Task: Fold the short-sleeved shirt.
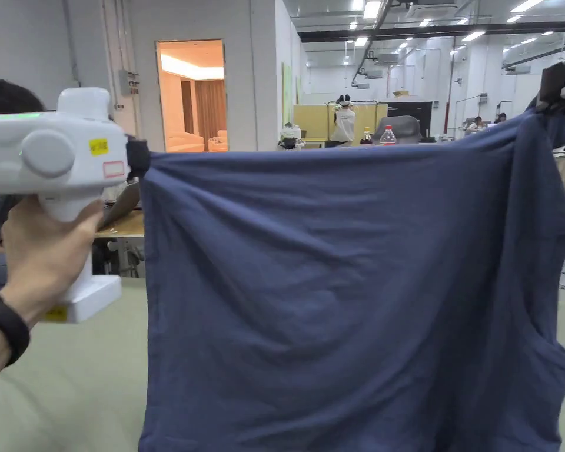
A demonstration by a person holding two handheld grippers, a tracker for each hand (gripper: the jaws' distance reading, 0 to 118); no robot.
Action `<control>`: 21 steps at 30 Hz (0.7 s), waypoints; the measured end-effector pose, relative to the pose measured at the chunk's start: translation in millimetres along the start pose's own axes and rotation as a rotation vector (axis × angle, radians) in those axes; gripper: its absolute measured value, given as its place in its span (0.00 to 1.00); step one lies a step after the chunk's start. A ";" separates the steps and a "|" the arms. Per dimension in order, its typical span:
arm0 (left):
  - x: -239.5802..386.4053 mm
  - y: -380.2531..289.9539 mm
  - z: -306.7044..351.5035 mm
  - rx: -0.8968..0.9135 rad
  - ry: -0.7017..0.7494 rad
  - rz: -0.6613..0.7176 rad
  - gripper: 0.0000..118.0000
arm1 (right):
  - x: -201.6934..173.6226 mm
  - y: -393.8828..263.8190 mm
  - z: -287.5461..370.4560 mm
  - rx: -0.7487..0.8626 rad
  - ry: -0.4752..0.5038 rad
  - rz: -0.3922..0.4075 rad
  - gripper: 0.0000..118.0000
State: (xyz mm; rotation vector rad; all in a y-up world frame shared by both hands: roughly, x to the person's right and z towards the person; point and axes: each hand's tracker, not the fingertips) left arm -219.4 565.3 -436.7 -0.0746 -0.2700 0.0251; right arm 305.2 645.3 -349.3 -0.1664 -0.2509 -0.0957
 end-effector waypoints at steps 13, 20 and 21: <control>0.3 41.6 -32.4 0.042 0.044 -0.014 0.02 | -27.3 77.2 -30.2 0.121 -0.031 0.016 0.00; -13.7 -45.7 -42.3 -0.091 0.037 0.017 0.02 | -16.2 -15.5 -45.3 -0.005 0.021 0.003 0.00; -15.6 -59.0 -35.8 -0.090 0.035 0.016 0.02 | -12.5 -29.3 -40.8 -0.020 0.036 -0.015 0.00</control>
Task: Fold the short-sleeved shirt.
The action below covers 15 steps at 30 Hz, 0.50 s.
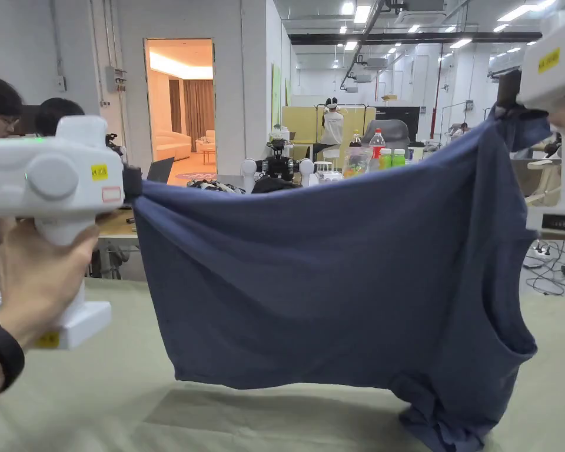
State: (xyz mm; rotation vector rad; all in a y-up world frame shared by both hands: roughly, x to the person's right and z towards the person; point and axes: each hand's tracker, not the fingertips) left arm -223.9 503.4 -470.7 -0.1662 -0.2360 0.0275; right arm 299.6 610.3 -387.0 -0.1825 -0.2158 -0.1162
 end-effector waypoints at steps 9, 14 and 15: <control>-6.8 -104.1 109.6 -0.058 -0.068 0.025 0.02 | 21.4 -127.1 97.8 -0.091 0.069 0.001 0.00; -6.7 -174.2 183.4 -0.144 -0.119 0.081 0.02 | 28.1 -212.1 166.1 -0.166 0.115 0.003 0.00; -7.1 -184.8 195.9 -0.178 -0.141 0.047 0.02 | 30.0 -230.9 181.8 -0.172 0.128 0.020 0.00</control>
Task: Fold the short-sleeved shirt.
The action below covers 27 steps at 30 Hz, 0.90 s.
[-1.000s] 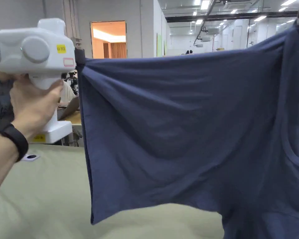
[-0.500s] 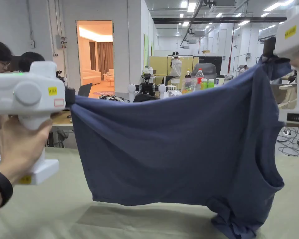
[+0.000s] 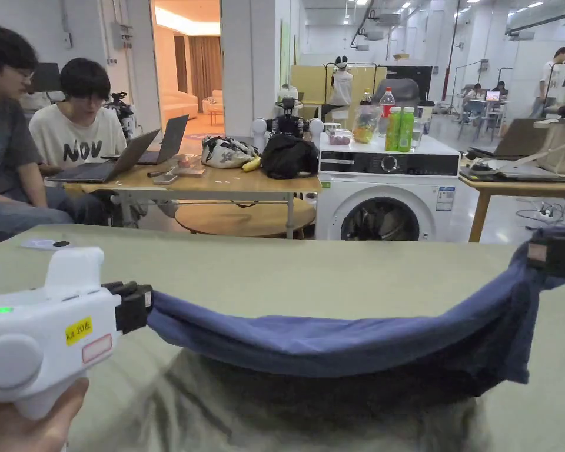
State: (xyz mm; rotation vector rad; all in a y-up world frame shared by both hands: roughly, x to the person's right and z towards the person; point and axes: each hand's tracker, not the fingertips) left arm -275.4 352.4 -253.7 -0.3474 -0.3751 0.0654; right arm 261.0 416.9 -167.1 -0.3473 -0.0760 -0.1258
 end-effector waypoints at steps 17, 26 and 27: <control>-37.5 -162.8 60.1 -0.280 0.005 0.081 0.57 | 4.3 -218.6 63.0 -0.347 -0.057 -0.057 0.39; 22.6 -94.5 86.0 0.032 0.054 -0.024 0.62 | -27.6 -187.0 67.6 -0.053 -0.058 -0.008 0.63; 35.3 -89.5 84.6 0.066 0.060 -0.052 0.62 | -35.4 -183.7 63.1 -0.038 -0.050 -0.002 0.63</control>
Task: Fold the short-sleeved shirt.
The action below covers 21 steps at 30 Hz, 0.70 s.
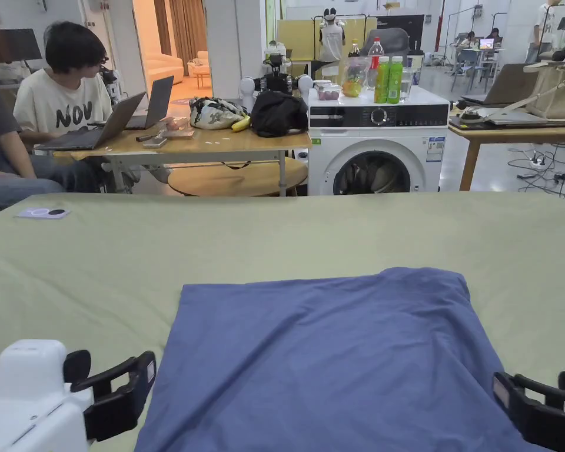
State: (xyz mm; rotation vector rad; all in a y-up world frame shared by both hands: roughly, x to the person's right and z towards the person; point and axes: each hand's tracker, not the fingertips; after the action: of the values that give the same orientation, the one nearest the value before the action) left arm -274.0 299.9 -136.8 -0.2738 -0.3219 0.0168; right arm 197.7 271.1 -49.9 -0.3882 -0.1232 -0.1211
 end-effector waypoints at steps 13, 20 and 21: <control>39.5 -0.9 -36.3 -0.082 -0.048 -0.033 0.00 | -41.4 -15.6 -45.6 -0.036 -0.012 0.034 0.00; -21.3 -13.9 -31.3 -0.167 -0.217 0.241 0.00 | -43.9 -18.8 -40.4 -0.044 -0.010 0.045 0.00; -30.3 -20.5 -29.5 -0.210 -0.174 0.226 0.21 | -42.2 -21.3 -37.3 -0.044 -0.001 0.038 0.00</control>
State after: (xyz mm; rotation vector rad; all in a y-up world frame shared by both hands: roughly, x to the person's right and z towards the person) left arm -294.1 270.6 -167.6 -0.5181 -0.4656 0.2312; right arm 156.7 241.2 -82.3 -0.4345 -0.1141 -0.0861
